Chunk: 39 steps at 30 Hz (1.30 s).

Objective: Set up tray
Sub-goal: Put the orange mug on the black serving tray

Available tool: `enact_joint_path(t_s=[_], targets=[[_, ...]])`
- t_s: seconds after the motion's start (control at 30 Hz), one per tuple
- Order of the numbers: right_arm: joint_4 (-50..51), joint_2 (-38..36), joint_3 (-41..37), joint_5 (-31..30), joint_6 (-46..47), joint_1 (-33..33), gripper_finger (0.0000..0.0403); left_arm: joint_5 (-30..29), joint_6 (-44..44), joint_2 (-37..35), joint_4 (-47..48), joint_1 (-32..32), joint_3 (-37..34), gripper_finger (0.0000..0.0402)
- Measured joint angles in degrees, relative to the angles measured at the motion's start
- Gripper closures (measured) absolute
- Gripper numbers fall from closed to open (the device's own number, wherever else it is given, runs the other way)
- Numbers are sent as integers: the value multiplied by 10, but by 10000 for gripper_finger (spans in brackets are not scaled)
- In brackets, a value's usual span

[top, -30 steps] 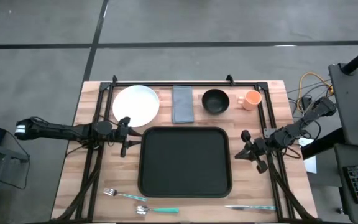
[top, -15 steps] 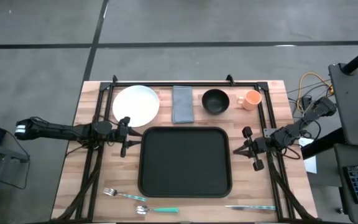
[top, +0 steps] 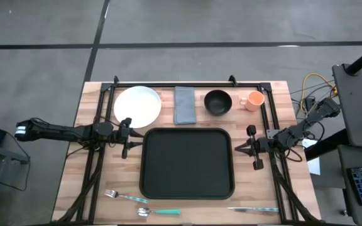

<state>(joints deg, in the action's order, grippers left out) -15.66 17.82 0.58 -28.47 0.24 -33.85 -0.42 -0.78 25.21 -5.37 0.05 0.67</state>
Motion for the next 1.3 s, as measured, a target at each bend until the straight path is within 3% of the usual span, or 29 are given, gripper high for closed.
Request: enact_joint_path(t_s=[0.37, 0.87, 1.3], targets=[[2, 0, 0, 0, 11, 0, 390, 0, 0, 0, 0, 0, 0, 275], [4, 0, 0, 0, -26, 0, 323, 0, 0, 0, 0, 0, 0, 275], [3, 0, 0, -1, -17, 0, 337, 0, 0, 0, 2, 0, 0, 275]])
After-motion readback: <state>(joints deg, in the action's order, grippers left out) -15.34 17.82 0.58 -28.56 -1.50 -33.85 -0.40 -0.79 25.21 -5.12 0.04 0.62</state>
